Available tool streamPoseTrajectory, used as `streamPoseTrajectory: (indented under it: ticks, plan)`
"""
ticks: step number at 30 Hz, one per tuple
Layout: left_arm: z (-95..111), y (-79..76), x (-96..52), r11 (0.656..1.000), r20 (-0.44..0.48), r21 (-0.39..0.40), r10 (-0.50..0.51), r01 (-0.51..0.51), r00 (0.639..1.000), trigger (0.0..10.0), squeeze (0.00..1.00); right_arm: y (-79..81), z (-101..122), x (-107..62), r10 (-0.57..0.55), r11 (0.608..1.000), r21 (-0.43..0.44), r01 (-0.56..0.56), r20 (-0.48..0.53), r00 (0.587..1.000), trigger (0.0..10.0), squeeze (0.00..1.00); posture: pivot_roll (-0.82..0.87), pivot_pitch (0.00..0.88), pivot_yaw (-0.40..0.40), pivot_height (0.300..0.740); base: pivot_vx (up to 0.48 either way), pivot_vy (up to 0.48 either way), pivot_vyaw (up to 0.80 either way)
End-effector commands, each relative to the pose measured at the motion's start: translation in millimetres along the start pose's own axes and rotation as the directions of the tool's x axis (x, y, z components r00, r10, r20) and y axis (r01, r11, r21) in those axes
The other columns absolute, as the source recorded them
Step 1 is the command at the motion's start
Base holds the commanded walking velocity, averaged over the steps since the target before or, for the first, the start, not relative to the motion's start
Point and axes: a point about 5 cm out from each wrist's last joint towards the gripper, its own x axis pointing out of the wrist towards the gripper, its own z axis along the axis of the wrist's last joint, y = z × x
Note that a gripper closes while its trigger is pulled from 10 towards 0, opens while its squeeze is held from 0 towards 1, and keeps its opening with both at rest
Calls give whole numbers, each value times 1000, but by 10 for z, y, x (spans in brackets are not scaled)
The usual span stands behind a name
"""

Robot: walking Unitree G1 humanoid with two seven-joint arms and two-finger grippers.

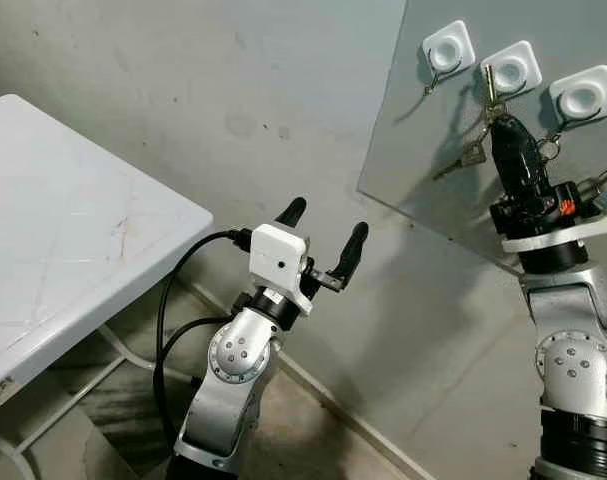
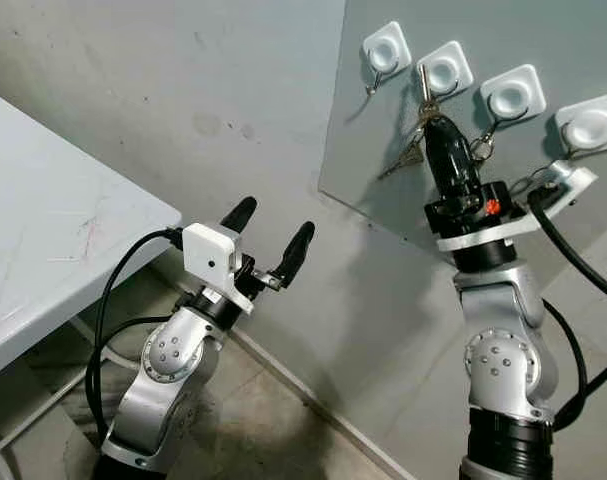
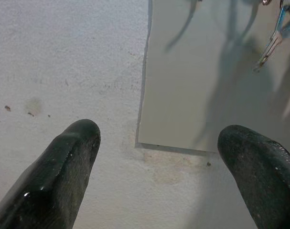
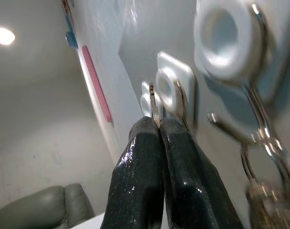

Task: Hang keys on a hook

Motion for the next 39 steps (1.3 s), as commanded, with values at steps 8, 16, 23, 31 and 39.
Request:
streamPoseTrajectory:
  ticks: [8,16,23,31,39]
  plan:
    - [33,-87,28,1000,23,-26,-9,10,1000,10000,0,4,114,137,34,999,-19,-33,49,998,10000,0,-45,46,-62,740,0,0,0]
    - [37,-79,29,1000,24,-25,-6,7,1000,10000,0,-13,33,120,26,1000,-13,-26,7,1000,10000,0,-43,43,-64,740,0,0,0]
    - [37,-81,26,1000,24,-25,-3,3,1000,10000,0,-50,7,110,15,1000,-17,-15,-7,1000,10000,0,-37,48,-69,740,0,0,0]
    - [37,-78,22,1000,25,-26,2,-2,1000,10000,0,-91,-16,144,8,1000,-22,-8,-23,1000,10000,0,-36,49,-71,740,0,0,0]
    - [43,-86,28,1000,27,-27,4,-3,1000,10000,0,-156,44,246,4,998,-60,-5,-3,1000,10000,0,-35,52,-76,740,0,0,0]
